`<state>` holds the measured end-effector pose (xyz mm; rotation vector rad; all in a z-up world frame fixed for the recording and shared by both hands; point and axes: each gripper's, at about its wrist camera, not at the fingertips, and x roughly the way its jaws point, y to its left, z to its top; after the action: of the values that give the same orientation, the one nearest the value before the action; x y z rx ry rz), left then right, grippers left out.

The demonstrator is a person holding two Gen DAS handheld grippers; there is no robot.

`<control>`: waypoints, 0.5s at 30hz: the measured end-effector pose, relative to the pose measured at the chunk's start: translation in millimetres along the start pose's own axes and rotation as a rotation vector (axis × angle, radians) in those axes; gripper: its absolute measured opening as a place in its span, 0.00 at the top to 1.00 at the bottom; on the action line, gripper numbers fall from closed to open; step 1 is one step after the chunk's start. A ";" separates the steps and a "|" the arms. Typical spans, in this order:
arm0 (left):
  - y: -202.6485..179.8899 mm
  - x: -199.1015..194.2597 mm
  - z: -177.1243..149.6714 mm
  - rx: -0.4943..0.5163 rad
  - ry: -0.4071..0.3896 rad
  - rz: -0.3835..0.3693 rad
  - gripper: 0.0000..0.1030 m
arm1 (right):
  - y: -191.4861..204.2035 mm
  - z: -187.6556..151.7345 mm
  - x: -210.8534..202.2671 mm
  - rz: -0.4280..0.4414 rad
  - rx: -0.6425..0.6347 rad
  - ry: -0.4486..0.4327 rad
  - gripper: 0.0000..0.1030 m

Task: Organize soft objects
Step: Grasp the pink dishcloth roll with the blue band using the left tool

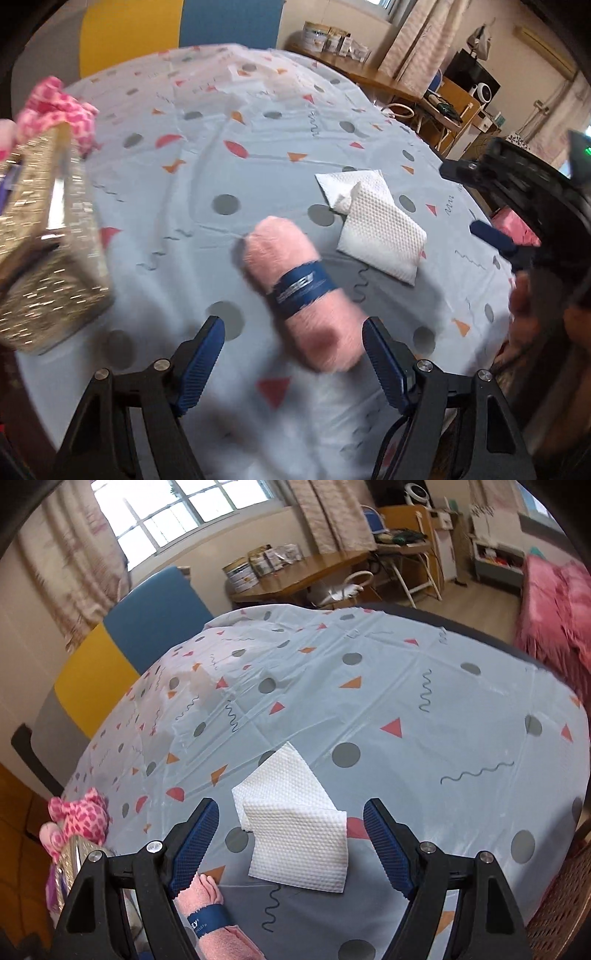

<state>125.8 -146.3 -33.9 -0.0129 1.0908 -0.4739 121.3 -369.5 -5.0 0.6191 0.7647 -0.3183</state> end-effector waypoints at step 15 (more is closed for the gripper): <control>-10.8 66.4 9.8 0.055 0.017 0.102 0.56 | 1.0 0.6 7.9 0.047 0.010 0.049 0.20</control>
<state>155.0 -183.1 -83.1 0.0948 1.0895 -0.4124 127.5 -369.4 -10.0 0.6557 0.7949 -0.2650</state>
